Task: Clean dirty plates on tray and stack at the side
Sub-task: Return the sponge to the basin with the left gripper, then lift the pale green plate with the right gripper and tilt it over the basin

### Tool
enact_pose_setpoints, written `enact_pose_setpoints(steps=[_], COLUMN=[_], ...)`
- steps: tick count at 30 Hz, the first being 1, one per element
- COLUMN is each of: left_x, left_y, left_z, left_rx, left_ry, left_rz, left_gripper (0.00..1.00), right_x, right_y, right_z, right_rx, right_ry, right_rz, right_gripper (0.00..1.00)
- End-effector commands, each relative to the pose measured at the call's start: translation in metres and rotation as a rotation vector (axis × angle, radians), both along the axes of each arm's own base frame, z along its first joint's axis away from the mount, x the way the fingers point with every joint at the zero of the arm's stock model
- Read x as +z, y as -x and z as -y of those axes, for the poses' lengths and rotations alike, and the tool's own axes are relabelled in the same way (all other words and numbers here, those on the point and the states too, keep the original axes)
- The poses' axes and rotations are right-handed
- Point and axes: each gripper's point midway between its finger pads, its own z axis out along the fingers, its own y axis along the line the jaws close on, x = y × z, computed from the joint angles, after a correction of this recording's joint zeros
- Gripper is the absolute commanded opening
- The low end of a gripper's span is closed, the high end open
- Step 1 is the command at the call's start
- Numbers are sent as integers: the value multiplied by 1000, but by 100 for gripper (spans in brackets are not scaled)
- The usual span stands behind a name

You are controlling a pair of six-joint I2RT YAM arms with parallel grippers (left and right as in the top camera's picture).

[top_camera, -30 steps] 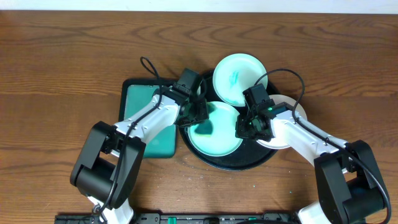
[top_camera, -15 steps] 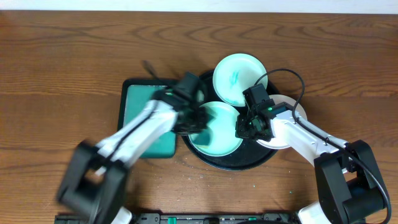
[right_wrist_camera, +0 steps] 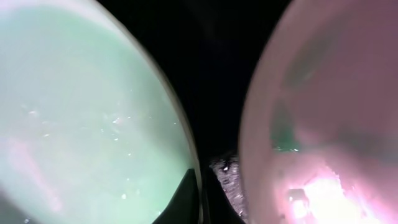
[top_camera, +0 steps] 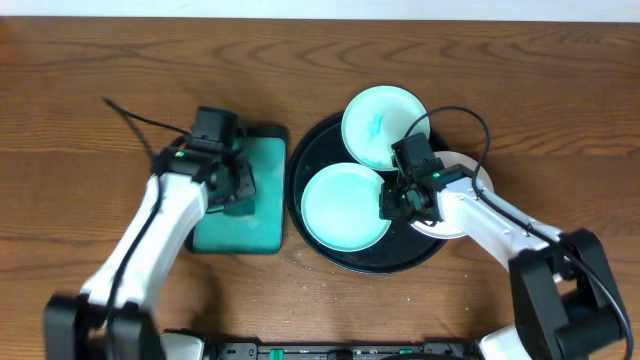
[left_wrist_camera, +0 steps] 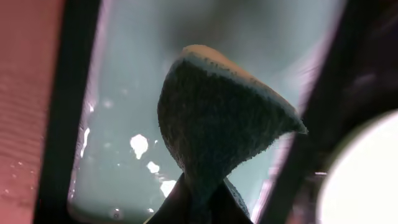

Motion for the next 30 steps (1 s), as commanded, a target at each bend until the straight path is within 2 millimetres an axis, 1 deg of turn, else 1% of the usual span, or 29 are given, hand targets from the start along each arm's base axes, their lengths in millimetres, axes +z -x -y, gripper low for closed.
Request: enact_pose_setpoints(steps=[1, 3, 5, 6, 8, 10, 11, 13, 15, 18, 21, 23, 25, 28, 30], left_x=[-19, -15, -1, 6, 25, 50, 60, 82, 106, 135, 159, 170, 178, 185, 189], left_y=[5, 5, 5, 4, 5, 7, 9, 14, 24, 39, 57, 68, 78, 91, 94], left_z=[-6, -6, -6, -6, -7, -9, -9, -11, -12, -15, -18, -21, -22, -25, -25], left_rx=[-19, -19, -19, -18, -14, -9, -7, -6, -4, -3, -2, -2, -1, -1, 0], left_ry=[-38, -37, -33, -31, -23, -11, -6, 6, 20, 39, 54, 62, 69, 75, 78], left_rz=[-63, -56, -33, -19, 21, 83, 112, 177, 258, 358, 445, 490, 523, 556, 574], left_gripper=[23, 38, 59, 65, 72, 77, 78, 78, 79, 79, 79, 79, 79, 79, 80], right_x=[63, 84, 103, 111, 126, 141, 148, 161, 172, 175, 172, 174, 183, 205, 218], right_y=[-20, -25, -30, -33, -41, -52, -58, -69, -80, -89, -96, -97, -97, -91, -84], right_z=[-11, -6, -5, -6, -10, -18, -24, -43, -69, -108, -136, -149, -158, -169, -176], right_rx=[82, 87, 91, 96, 98, 111, 117, 138, 176, 239, 319, 364, 393, 422, 450], right_ry=[-48, -18, -10, -15, -28, -49, -64, -111, -158, -171, -92, -17, 59, 201, 287], right_rz=[166, 212, 250, 267, 305, 364, 398, 482, 568, 671, 788, 871, 955, 1091, 1161], right_gripper=[1, 1, 1, 1, 1, 1, 1, 1, 1, 1, 1, 1, 1, 1, 1])
